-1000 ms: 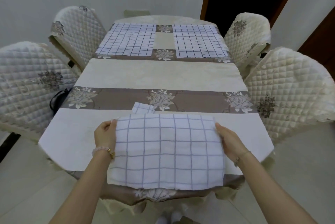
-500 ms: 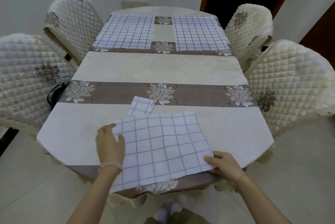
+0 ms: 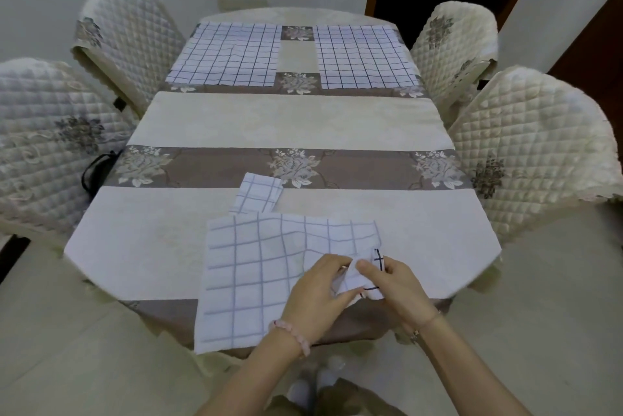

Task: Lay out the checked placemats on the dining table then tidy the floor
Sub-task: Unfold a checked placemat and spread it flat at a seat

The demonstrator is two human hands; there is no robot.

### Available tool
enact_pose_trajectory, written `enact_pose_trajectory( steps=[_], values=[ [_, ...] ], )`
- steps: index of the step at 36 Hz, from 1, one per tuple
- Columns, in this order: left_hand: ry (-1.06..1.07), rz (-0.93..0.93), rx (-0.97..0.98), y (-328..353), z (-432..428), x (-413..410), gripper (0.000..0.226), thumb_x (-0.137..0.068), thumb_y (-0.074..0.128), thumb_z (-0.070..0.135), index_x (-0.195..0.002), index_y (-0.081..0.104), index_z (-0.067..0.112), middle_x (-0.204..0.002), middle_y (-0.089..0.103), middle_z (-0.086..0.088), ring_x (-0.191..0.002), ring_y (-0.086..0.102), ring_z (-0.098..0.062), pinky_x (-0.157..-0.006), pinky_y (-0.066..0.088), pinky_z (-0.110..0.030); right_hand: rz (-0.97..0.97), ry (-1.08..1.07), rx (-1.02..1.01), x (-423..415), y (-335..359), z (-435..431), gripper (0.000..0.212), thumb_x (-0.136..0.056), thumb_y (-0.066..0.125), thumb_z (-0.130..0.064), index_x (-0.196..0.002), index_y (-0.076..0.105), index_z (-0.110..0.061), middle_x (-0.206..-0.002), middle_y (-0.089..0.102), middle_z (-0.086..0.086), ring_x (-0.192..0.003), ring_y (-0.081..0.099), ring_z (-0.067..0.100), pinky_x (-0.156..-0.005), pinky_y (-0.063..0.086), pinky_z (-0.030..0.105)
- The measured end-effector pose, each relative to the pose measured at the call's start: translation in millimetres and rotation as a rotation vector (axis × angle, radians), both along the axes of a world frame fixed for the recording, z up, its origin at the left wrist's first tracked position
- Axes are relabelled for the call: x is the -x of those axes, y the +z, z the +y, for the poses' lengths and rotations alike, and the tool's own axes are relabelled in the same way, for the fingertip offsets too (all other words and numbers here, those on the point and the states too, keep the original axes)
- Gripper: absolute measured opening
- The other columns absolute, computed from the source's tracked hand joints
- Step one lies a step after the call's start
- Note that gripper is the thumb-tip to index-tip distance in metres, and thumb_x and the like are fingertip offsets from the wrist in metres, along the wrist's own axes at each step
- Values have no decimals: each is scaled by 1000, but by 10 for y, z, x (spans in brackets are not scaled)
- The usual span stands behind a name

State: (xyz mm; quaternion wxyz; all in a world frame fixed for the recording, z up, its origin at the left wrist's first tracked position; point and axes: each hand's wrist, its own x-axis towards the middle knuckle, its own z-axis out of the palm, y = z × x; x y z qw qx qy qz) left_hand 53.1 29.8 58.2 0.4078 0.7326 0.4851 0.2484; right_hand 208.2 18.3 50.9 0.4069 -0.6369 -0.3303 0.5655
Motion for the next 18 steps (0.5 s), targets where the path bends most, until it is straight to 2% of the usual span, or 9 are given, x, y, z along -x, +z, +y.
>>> enact_pose_trajectory(
  steps=[2,4,6,8,10,13,15,18],
  values=[
    [42,10,-22,-16,32,36,15,-85,63,27,-98,62,20,-98,61,8,-90,57,-4,-80,48,-21,14,-15,-19,-16,5,-15,17,-89,62,-19,-73,66,-12,-60,66,-9,-60,61,5,-53,46,10],
    [104,-10,-10,-3,76,68,4,-86,63,20,-87,63,17,-89,63,5,-82,58,-4,-74,48,-18,21,8,-11,-35,22,-24,16,-89,61,-20,-80,69,-10,-72,72,-6,-70,66,7,-61,50,11],
    [174,-99,51,85,147,103,10,-89,59,15,-79,60,15,-81,64,-2,-70,56,-3,-62,42,-8,49,20,2,-79,25,-32,16,-90,60,-19,-94,71,-8,-90,76,3,-84,70,16,-69,54,19],
    [266,-218,110,197,261,168,17,-90,54,9,-74,59,12,-72,61,-4,-61,52,2,-56,38,-6,97,0,31,-132,49,-36,18,-90,59,-17,-98,70,-4,-91,75,11,-83,71,22,-65,56,26],
    [367,-275,118,270,428,273,18,-91,54,9,-74,59,14,-69,59,2,-59,50,5,-57,37,-9,140,-33,55,-217,44,-23,23,-90,59,-18,-100,68,0,-94,74,15,-88,70,27,-74,58,35],
    [512,-311,116,298,701,503,21,-90,56,11,-71,58,19,-67,56,6,-61,49,2,-61,39,-13,200,-95,78,-373,-5,19,34,-83,67,-27,-108,67,-3,-110,71,12,-109,63,29,-101,45,43],
    [591,-307,118,286,855,681,19,-89,58,14,-70,59,18,-69,57,1,-66,50,-10,-68,41,-27,241,-165,85,-486,-45,70,59,-68,79,-39,-115,64,-7,-122,65,9,-118,56,28,-106,40,44],
    [714,-289,131,275,1000,936,22,-89,56,18,-69,53,11,-66,47,-5,-65,41,-17,-60,35,-29,303,-243,58,-638,-65,160,59,-71,75,-32,-121,60,-4,-124,63,12,-118,57,29,-103,44,43]
  ],
)
